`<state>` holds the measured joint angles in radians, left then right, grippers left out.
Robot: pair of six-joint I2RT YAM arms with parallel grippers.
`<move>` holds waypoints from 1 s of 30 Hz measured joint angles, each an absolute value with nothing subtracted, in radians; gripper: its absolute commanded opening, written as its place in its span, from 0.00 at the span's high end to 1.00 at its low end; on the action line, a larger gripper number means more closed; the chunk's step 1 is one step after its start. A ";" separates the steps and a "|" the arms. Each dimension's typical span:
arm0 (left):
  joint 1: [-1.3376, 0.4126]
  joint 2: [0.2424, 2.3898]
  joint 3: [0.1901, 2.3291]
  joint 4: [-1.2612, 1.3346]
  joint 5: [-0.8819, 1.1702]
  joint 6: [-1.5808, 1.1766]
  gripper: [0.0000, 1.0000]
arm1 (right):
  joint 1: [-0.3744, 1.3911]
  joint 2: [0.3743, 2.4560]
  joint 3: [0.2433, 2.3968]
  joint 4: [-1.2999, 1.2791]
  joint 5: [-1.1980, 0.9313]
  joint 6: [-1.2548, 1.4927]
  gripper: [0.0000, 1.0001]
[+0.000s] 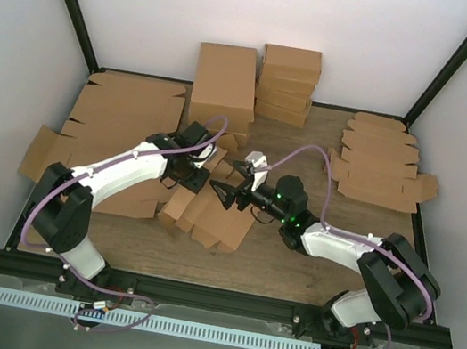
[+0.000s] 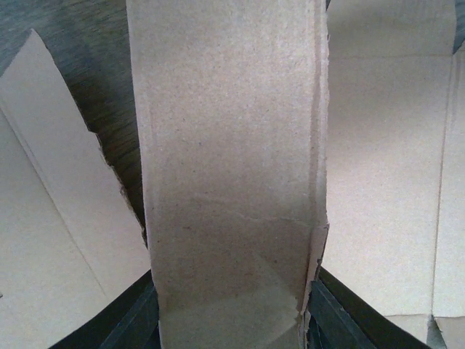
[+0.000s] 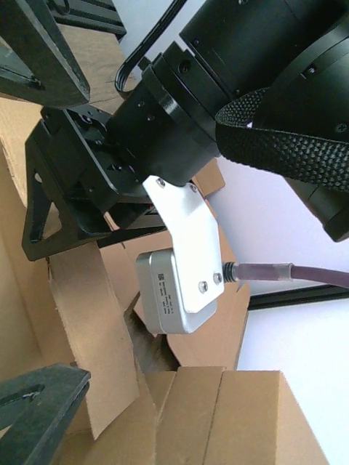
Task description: Fold the paper box
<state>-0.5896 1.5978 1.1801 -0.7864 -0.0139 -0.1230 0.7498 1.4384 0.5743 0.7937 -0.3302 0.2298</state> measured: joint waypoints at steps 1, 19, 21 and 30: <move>-0.588 1.594 1.180 -0.786 -0.014 -0.123 0.52 | 0.750 1.449 0.585 0.794 -0.335 0.218 0.00; -0.574 1.581 1.177 -0.786 0.002 -0.123 0.52 | 0.763 1.569 0.764 0.713 -0.358 0.109 0.00; -0.568 1.581 1.177 -0.785 0.002 -0.123 0.52 | 0.763 1.573 0.780 0.702 -0.359 0.101 0.00; -0.548 1.581 1.177 -0.756 0.005 -0.122 0.53 | 0.763 1.557 0.798 0.627 -0.340 0.047 0.00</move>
